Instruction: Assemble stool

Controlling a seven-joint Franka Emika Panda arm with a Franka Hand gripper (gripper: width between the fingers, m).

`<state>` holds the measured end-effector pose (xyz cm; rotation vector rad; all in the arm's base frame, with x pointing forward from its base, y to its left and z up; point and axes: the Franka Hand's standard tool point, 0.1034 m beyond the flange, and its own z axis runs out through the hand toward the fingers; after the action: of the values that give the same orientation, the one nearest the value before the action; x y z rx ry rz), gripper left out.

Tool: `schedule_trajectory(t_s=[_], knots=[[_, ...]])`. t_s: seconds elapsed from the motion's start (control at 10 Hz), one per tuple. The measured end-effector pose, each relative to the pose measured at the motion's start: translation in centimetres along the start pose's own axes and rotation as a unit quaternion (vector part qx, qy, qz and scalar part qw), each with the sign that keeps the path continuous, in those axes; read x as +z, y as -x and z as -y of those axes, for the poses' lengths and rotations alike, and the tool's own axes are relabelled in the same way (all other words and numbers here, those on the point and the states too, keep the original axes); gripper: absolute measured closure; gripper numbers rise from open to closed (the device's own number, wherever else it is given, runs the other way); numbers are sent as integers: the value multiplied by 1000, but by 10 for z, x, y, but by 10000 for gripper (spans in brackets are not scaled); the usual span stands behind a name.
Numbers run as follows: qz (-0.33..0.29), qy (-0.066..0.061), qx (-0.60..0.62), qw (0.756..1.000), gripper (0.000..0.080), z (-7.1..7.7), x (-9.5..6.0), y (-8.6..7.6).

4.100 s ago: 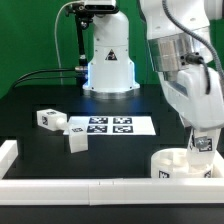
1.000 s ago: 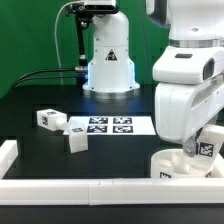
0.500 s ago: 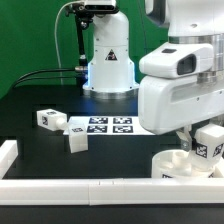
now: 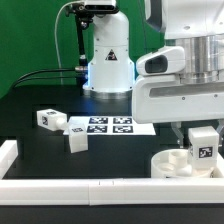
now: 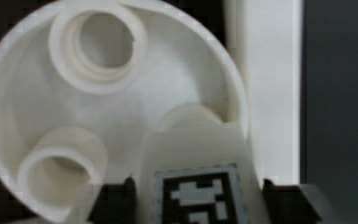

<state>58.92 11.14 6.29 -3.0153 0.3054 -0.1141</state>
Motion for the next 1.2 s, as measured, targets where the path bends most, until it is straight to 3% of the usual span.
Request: schedule_trajectory(t_s=[0.2,0.3,0.4,0.6,0.7,1.0,1.1,1.2], knots=[[2,-2,58,998,465,1,0,0],[17,2,151,988,465,4,-1,3],[24,9,248,968,465,6,-1,4],[34,-4,408,912,465,5,-1,1],[35,-5,413,910,465,6,0,2],[39,-6,485,874,465,8,0,3],[49,-14,586,809,465,8,-1,2],[58,-11,652,756,465,9,-2,1]])
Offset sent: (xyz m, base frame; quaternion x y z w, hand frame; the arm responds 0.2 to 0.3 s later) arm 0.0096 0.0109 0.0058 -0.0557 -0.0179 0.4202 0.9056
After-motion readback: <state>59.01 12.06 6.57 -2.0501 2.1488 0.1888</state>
